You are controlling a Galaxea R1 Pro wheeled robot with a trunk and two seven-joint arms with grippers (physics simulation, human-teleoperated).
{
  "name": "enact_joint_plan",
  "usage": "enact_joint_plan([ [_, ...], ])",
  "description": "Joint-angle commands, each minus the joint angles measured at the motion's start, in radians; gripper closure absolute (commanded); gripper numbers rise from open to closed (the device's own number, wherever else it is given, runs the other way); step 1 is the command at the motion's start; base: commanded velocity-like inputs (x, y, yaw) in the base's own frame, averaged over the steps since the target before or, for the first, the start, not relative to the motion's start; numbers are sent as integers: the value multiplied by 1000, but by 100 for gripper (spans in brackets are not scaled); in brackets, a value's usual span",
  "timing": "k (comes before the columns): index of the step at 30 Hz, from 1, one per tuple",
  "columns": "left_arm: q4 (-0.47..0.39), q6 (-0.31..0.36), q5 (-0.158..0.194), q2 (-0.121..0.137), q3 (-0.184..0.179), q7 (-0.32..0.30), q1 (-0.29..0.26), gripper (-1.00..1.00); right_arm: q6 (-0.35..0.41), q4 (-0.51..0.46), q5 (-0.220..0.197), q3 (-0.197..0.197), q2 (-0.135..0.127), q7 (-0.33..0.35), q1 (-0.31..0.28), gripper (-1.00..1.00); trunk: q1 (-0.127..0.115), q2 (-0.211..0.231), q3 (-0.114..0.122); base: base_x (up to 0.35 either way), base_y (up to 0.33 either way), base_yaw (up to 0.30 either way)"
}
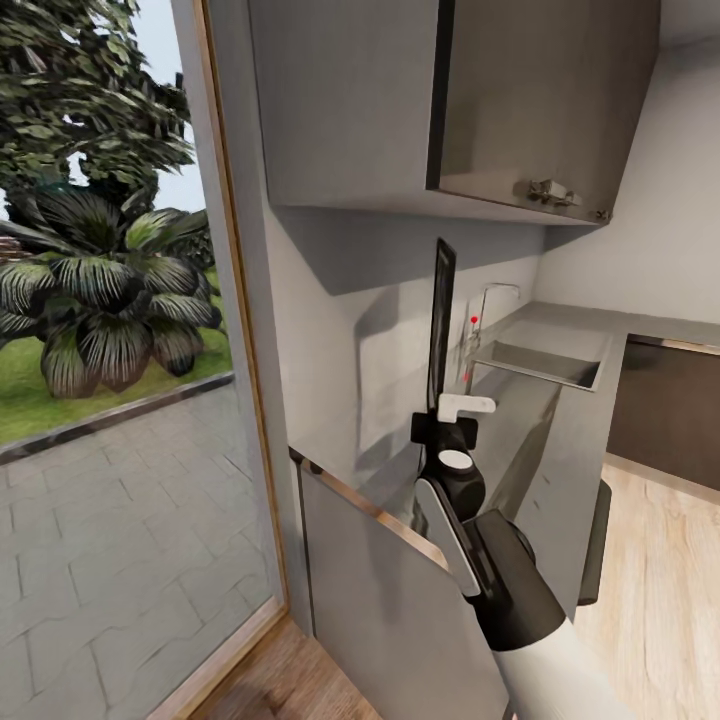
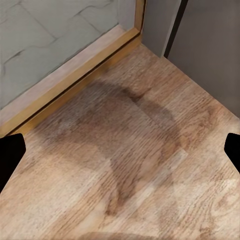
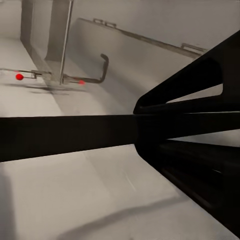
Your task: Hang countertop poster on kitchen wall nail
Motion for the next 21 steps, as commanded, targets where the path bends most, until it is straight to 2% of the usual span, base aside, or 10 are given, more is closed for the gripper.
enact_joint_plan([
  [1,-1,-1,0,0,1,0,0,-100,2,-3,-10,2,0,-9,-1,100,0,-1,-1,0,0,0],
  [11,-1,-1,0,0,1,0,0,-100,2,-8,-12,3,0,-9,-1,100,0,-1,-1,-15,0,0],
  [21,-1,-2,0,0,0,0,0,-100,2,-8,-12,5,-1,-9,5,100,0,-1,-1,-274,0,0],
])
